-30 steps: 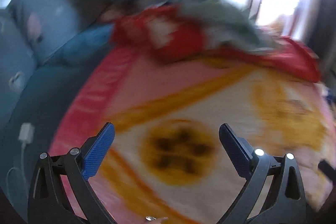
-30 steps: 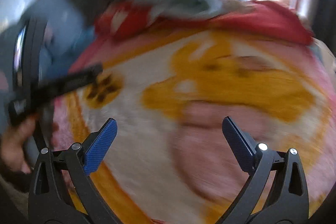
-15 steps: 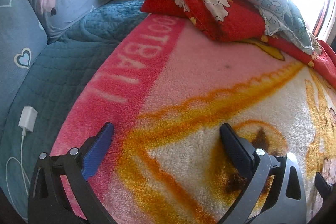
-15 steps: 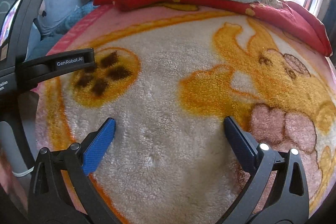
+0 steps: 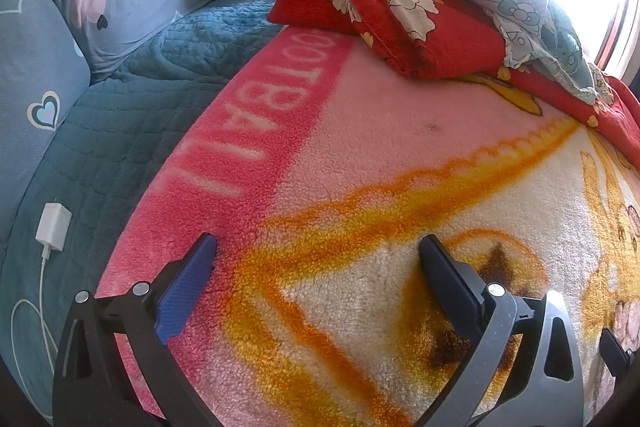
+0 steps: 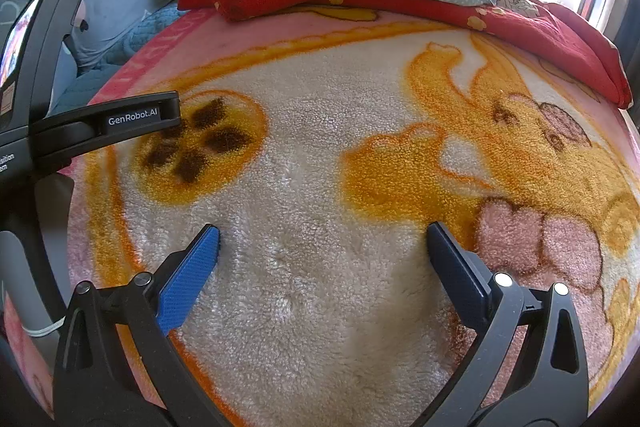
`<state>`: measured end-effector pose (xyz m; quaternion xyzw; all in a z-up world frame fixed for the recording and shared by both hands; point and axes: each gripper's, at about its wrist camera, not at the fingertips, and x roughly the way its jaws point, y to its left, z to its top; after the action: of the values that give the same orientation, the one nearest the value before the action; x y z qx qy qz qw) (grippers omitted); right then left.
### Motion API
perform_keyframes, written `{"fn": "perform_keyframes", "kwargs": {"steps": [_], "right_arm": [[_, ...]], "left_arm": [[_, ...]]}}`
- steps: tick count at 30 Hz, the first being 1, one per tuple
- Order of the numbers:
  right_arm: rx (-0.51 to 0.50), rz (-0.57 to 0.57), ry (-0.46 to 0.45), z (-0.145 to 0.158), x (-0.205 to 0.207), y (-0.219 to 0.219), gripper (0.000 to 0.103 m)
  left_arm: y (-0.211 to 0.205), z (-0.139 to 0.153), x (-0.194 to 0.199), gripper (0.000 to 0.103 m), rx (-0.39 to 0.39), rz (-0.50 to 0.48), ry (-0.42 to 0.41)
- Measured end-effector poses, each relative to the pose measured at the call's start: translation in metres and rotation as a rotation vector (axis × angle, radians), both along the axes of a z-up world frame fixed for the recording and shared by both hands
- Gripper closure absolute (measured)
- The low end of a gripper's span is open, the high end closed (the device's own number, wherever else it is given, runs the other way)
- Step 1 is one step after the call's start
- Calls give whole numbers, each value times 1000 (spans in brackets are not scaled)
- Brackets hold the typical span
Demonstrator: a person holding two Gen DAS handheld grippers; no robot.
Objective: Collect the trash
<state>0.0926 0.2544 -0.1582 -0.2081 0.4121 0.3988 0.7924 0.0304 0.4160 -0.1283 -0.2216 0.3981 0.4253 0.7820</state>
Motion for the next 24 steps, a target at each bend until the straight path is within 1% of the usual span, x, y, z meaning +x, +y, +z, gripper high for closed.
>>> {"fn": "perform_keyframes", "kwargs": {"steps": [15, 19, 24], "right_arm": [[1, 0, 3, 0, 0, -1, 9], [2, -1, 3, 0, 0, 0, 9], [2, 0, 3, 0, 0, 0, 9]], "left_arm": [[-3, 4, 1, 5, -4, 0, -3], [-1, -2, 0, 5, -2, 0, -3], [1, 0, 0, 5, -2, 0, -3]]}}
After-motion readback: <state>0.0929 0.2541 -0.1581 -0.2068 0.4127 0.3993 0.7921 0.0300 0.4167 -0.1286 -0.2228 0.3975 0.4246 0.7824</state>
